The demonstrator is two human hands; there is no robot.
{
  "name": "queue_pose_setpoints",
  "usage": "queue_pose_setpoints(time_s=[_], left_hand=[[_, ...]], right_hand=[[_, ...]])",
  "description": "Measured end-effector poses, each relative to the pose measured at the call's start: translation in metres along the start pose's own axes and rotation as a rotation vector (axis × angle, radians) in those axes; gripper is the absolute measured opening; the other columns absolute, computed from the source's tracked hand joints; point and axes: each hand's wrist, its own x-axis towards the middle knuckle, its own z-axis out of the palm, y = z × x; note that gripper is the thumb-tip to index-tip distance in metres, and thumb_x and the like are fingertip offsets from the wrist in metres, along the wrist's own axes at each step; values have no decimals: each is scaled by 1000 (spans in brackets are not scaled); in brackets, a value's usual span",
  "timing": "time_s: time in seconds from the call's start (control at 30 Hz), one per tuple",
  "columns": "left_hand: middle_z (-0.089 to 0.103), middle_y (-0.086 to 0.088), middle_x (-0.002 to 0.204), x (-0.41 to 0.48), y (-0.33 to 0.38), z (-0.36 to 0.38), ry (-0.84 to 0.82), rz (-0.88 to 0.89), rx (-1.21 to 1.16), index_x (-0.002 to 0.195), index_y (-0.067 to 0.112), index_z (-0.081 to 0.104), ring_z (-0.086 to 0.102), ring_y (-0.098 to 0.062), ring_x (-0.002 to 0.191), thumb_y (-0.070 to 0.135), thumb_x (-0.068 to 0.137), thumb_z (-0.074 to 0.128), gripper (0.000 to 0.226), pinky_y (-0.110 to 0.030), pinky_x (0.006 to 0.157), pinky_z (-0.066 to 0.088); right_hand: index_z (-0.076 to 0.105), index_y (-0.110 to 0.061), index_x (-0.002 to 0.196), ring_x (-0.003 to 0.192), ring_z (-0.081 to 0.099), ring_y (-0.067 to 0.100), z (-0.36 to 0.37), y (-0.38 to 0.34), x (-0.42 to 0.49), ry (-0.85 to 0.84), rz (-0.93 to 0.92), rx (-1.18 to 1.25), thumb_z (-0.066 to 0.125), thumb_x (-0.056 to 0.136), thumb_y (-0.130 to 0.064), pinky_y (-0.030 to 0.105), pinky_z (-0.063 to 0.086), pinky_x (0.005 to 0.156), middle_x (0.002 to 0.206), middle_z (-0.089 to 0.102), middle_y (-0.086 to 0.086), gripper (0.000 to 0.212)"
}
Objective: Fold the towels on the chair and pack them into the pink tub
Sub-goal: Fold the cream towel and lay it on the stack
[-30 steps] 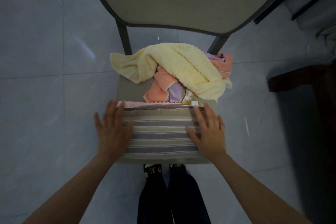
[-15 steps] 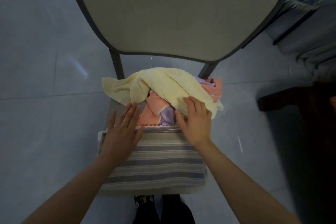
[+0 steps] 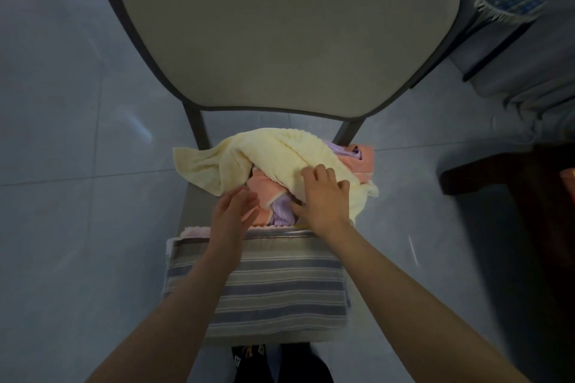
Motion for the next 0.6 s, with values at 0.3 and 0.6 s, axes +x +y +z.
queue_pose_setpoints(time_s=[0.3, 0.6], left_hand=[[64, -8, 123, -4, 11, 5, -177, -219, -207, 121, 13, 56, 65, -18, 103, 47, 96, 40, 45, -33, 81, 53], [71, -16, 104, -40, 13, 4, -377, -310, -250, 106, 7, 72, 70, -28, 91, 28, 90, 54, 33, -40, 73, 58]], right_hand=[[59, -10, 81, 81, 50, 23, -46, -5, -36, 231, -237, 458, 41, 82, -34, 35, 35, 74, 85, 57, 6, 31], [62, -17, 77, 80, 58, 12, -83, -15, -118, 124, -450, 698, 56, 91, -35, 35, 47, 74, 83, 63, -6, 23]])
